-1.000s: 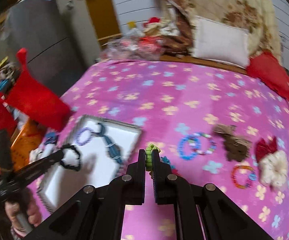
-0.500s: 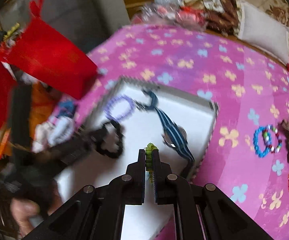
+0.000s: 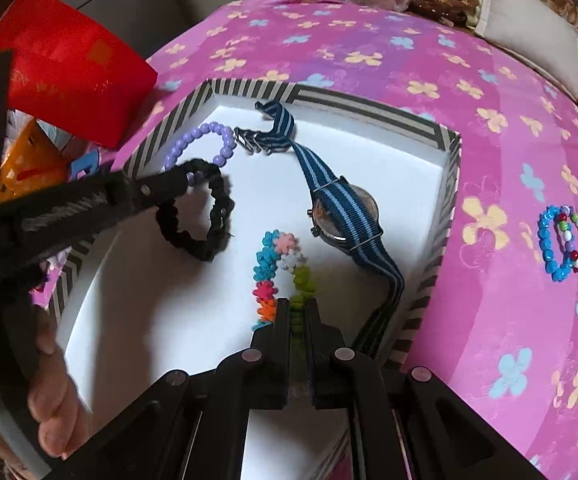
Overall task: Organize jewelry
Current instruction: 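Carry scrunchie and hair tie into the tray and open both tools, then withdraw both open tools from the tray toward the remaining jewelry, then grasp the multicolour bead bracelet with right tool while left tool approaches the blue bracelet, then grasp the blue bead bracelet with left tool while right tool carries multicolour bracelet to tray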
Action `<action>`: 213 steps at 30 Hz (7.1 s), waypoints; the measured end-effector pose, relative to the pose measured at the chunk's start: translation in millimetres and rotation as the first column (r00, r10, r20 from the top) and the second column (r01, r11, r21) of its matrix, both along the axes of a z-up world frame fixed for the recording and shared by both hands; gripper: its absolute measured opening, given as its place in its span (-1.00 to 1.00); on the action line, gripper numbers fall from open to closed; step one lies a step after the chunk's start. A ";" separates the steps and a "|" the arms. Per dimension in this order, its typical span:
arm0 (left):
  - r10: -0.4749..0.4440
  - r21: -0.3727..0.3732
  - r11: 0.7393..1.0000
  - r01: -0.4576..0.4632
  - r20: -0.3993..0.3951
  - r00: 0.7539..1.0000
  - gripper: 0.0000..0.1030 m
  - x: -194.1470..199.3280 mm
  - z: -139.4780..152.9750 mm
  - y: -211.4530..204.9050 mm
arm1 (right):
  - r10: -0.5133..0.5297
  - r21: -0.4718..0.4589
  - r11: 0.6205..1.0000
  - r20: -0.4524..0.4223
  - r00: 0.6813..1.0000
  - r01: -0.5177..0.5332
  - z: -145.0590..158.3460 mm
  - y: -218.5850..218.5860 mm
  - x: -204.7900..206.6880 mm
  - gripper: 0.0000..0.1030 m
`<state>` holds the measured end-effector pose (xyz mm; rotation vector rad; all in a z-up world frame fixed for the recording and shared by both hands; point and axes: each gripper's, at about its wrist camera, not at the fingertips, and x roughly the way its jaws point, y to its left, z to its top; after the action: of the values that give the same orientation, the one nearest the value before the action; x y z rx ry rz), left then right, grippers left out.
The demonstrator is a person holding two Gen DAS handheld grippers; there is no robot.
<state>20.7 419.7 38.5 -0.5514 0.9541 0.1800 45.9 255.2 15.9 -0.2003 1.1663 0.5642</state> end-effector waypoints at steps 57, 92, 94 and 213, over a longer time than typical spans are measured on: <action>-0.259 0.408 0.902 0.142 0.247 0.934 -0.31 -68.3 67.0 -207.6 | -0.474 0.060 0.876 0.280 0.835 0.478 60.3 -346.0 -157.0 -0.14; -0.180 0.270 0.954 0.129 0.173 0.968 -0.08 -41.1 49.8 -158.2 | -0.327 -0.012 0.943 0.154 0.932 0.333 27.7 -226.9 49.5 -0.14; -0.176 0.260 0.957 0.128 0.171 0.969 -0.08 -39.2 49.4 -155.1 | -0.308 -0.025 0.948 0.169 0.936 0.316 28.4 -210.8 66.6 -0.14; 0.099 0.049 0.994 -0.100 0.005 0.995 -0.87 -49.9 15.8 16.3 | 0.068 0.204 0.974 0.138 0.988 -0.095 79.3 -10.0 -69.7 -0.85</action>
<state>-29.2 436.0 54.3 -0.5544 0.9179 0.2912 -23.8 245.2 95.2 -0.1021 0.9677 0.7319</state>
